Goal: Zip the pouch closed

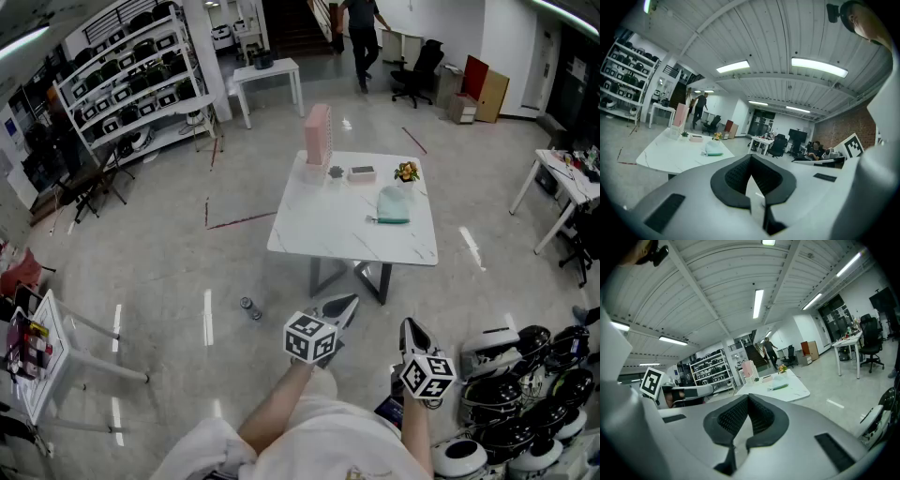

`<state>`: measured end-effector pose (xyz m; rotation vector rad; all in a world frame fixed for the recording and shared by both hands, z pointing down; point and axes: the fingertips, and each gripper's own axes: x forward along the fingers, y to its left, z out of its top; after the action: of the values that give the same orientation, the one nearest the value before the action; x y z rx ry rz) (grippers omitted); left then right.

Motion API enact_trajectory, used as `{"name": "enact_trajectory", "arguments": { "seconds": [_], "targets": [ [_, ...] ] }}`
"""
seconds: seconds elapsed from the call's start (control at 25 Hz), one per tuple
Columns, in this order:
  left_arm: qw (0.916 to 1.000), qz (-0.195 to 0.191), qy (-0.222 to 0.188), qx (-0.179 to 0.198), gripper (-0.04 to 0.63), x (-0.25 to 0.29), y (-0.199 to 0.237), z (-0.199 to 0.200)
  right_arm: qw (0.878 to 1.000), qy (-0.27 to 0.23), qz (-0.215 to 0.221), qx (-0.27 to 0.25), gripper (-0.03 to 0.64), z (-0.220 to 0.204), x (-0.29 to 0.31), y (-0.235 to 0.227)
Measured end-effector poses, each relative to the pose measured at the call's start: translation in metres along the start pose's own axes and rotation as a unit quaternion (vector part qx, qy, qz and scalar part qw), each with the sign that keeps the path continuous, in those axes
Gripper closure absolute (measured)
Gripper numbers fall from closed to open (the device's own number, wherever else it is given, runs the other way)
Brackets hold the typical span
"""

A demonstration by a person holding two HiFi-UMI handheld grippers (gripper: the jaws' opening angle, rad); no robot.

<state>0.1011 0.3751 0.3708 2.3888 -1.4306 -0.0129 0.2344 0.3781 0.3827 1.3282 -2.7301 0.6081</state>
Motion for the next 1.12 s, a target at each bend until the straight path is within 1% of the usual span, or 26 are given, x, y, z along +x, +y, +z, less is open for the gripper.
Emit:
{"name": "enact_trajectory", "arguments": {
  "seconds": [0.12,0.24,0.4,0.52,0.6,0.64,0.68,0.72,0.76,0.96,1.12],
  "targets": [
    [0.9999,0.008,0.004,0.007,0.577,-0.005,0.007,0.0,1.0,0.003,0.009,-0.011,0.604,-0.001,0.009,0.009],
    [0.9997,0.022,0.007,-0.003,0.577,-0.015,0.01,-0.011,0.999,0.027,0.013,-0.038,0.604,-0.017,0.01,0.015],
    [0.9993,0.037,0.001,-0.011,0.577,-0.026,0.018,-0.017,0.997,0.044,-0.001,-0.06,0.604,-0.029,0.016,0.015],
    [0.9986,0.052,-0.005,-0.006,0.577,-0.034,0.026,-0.017,0.996,0.041,-0.01,-0.073,0.604,-0.029,0.02,0.017],
    [0.9979,0.065,-0.008,-0.002,0.575,-0.034,0.033,-0.019,0.996,0.041,-0.011,-0.073,0.604,-0.028,0.024,0.016],
    [0.9976,0.068,-0.007,-0.001,0.54,-0.033,0.036,-0.02,0.996,0.04,-0.01,-0.073,0.598,-0.028,0.026,0.016],
    [0.9976,0.069,-0.006,-0.003,0.473,-0.031,0.04,-0.019,0.997,0.039,-0.009,-0.073,0.555,-0.027,0.03,0.017],
    [0.9977,0.068,-0.004,-0.007,0.419,-0.028,0.045,-0.019,0.996,0.039,-0.009,-0.074,0.512,-0.025,0.034,0.017],
    [0.9978,0.066,-0.003,-0.012,0.402,-0.025,0.049,-0.017,0.996,0.039,-0.01,-0.074,0.502,-0.024,0.038,0.016],
    [0.9985,0.05,0.01,-0.02,0.389,0.008,0.075,-0.018,0.996,0.044,-0.031,-0.064,0.488,-0.024,0.068,-0.001],
    [0.9989,0.028,0.035,-0.015,0.394,0.047,0.114,-0.019,0.996,0.052,-0.052,-0.053,0.488,-0.023,0.115,-0.017]
  ]
}}
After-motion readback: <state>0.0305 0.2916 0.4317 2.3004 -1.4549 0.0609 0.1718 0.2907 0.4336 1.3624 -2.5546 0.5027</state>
